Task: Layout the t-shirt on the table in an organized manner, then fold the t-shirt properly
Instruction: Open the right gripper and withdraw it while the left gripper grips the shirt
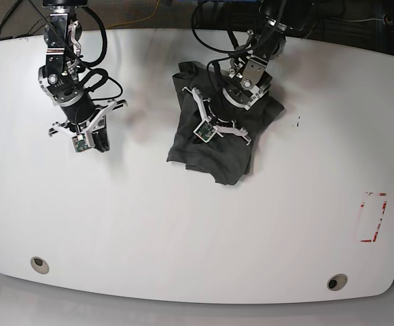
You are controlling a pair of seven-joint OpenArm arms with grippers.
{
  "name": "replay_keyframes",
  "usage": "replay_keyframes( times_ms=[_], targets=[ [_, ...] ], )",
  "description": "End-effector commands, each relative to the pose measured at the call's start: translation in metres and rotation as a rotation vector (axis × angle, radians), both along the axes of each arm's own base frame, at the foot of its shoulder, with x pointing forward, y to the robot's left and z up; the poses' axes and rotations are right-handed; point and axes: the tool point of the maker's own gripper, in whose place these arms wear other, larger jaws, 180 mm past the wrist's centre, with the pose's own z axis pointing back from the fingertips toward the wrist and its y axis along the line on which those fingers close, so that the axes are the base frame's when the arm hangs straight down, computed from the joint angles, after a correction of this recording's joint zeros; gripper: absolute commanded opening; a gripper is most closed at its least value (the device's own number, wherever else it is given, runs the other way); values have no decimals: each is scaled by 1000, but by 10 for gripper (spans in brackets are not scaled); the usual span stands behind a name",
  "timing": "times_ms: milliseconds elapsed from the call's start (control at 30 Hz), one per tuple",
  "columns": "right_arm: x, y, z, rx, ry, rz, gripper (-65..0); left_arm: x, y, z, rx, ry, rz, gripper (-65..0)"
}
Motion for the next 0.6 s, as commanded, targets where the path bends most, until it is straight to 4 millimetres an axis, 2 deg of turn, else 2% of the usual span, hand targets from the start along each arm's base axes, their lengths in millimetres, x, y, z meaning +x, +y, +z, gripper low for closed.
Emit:
replay_keyframes(
  times_ms=[0, 200, 367, 567],
  targets=[
    [5, -5, 16, -12, -55, -4, -616, 9, 29, -7, 46, 12, 60, -629],
    [5, -1, 25, -14, -76, 10, -616, 17, 80, -14, 96, 16, 150, -629],
    [-3, 2, 26, -17, -73, 16, -616, 2, 121, -30, 134, 71, 183, -629],
    [-8, 9, 32, -15, -84, 31, -616, -11, 162, -36, 134, 121, 220, -629]
  ],
)
